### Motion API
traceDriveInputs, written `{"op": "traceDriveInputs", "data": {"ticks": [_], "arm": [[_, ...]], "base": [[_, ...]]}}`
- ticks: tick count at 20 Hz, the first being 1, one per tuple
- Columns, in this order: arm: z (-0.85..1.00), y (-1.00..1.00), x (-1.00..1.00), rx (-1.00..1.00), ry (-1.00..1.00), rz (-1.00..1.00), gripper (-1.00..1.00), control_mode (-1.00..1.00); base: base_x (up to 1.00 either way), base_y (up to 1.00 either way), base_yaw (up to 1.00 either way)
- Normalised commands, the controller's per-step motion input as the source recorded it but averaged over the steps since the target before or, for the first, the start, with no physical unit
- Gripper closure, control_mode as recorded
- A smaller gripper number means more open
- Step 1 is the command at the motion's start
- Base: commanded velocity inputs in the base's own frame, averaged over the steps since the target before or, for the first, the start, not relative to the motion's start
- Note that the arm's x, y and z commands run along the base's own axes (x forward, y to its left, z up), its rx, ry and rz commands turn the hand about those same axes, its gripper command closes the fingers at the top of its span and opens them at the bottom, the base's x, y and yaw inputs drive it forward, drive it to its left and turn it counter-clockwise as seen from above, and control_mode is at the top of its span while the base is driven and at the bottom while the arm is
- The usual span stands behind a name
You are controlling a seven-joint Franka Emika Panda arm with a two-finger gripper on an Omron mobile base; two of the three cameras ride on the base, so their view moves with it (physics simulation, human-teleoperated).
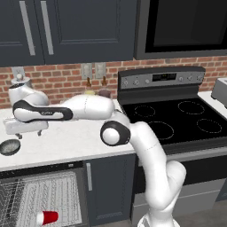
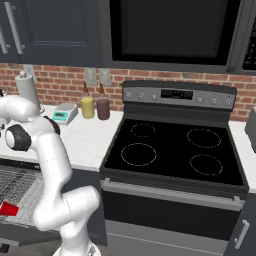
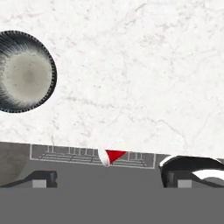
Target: Pick up the cup and bowl from the counter, place them in the dishwasher, and close the dishwasher door.
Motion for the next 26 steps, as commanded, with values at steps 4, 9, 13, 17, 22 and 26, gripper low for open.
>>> {"op": "traceDriveInputs", "data": {"ticks": [4,9,13,17,22,26], "arm": [[-0.25,0.27,0.33,0.03,0.0,0.13,-1.0,-1.0],[-0.29,0.02,0.21,0.04,-0.02,0.0,-1.0,-1.0],[-0.03,-0.02,-0.03,-0.03,-0.1,-0.04,-1.0,-1.0],[-0.21,0.0,0.04,0.08,-0.14,0.0,-1.0,-1.0],[-0.22,0.0,0.08,0.31,-0.04,0.0,-1.0,-1.0],[-0.13,-0.21,0.24,0.34,-0.22,-0.07,-1.0,-1.0]], "base": [[0.0,0.0,0.0],[0.0,0.0,0.0],[0.0,0.0,0.0],[0.0,0.0,0.0],[0.0,0.0,0.0],[0.0,0.0,0.0]]}}
